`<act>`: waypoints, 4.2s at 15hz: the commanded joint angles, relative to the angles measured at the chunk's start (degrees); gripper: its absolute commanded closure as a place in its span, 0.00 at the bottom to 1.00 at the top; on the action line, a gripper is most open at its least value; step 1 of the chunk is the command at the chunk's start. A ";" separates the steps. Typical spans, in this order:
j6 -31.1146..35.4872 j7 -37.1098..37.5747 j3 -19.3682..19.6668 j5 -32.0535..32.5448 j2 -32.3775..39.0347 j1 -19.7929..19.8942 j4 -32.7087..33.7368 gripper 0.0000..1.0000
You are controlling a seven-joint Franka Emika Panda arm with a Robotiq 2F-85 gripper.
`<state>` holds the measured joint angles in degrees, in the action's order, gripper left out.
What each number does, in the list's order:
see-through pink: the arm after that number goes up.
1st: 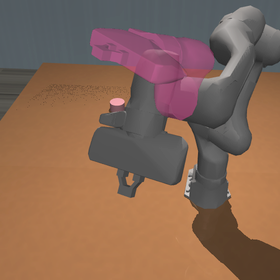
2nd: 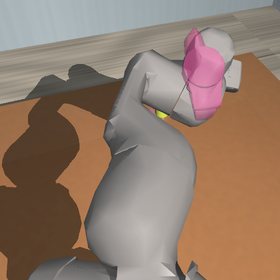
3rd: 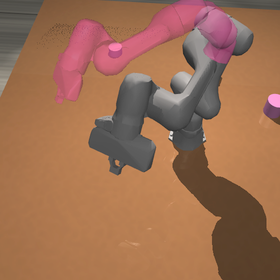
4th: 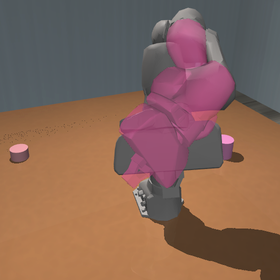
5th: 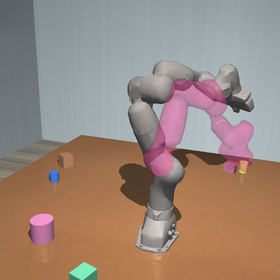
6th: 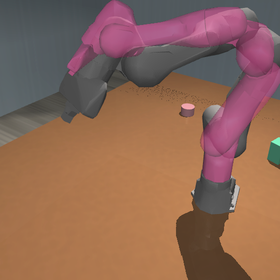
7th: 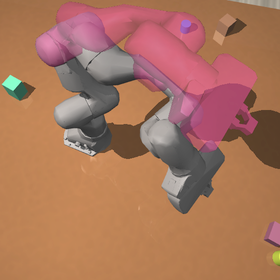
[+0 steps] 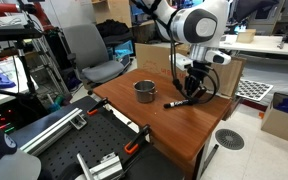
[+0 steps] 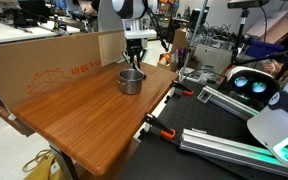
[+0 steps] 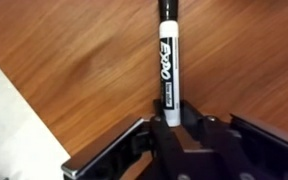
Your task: Pick up the marker and put it in the cup
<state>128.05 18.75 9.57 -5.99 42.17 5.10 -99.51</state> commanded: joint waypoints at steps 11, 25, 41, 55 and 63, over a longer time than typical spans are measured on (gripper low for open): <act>14.87 -10.50 -2.08 2.93 -17.90 -0.99 -20.69 0.94; 25.80 -12.84 -7.12 2.58 -42.35 -2.95 -43.42 0.94; 27.71 -9.14 -11.88 4.32 -50.71 -5.21 -50.95 0.94; 18.81 -7.25 -11.30 6.18 -42.14 -5.16 -43.27 0.94; 12.16 -4.66 -9.27 6.54 -31.96 -5.78 -32.79 0.94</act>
<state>144.18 12.08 -0.57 -1.16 6.92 -0.16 -136.62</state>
